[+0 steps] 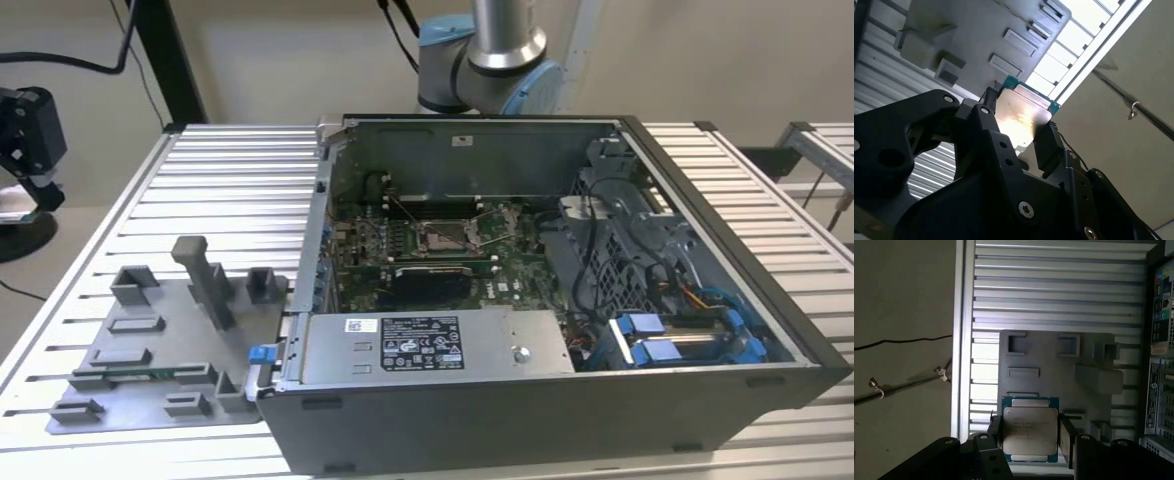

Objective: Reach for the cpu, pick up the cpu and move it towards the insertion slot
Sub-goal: 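Pick up the cpu and move it towards the insertion slot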

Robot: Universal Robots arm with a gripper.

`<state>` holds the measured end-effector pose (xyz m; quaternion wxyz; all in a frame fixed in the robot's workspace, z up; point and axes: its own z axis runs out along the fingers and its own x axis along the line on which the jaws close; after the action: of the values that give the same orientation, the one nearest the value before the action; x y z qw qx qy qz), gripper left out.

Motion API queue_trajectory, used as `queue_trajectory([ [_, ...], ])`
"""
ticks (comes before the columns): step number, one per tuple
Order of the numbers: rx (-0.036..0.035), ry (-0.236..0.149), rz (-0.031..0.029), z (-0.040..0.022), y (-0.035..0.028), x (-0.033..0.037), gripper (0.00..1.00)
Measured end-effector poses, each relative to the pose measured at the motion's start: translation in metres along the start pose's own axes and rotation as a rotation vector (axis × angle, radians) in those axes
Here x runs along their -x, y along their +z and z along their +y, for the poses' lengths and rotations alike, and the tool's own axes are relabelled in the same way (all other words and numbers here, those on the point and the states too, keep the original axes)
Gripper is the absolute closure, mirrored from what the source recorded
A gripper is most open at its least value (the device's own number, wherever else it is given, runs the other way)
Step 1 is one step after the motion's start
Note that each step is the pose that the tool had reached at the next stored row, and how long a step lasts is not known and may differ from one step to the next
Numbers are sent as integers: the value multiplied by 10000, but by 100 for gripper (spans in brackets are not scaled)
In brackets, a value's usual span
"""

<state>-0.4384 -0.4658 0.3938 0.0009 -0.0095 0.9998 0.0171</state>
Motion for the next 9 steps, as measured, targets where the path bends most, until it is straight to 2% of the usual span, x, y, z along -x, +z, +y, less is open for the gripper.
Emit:
queue_trajectory([
  [5, -1, -2, 2, -1, -1, 18, 100],
  [9, 0, -1, 0, -2, 0, 89, 100],
])
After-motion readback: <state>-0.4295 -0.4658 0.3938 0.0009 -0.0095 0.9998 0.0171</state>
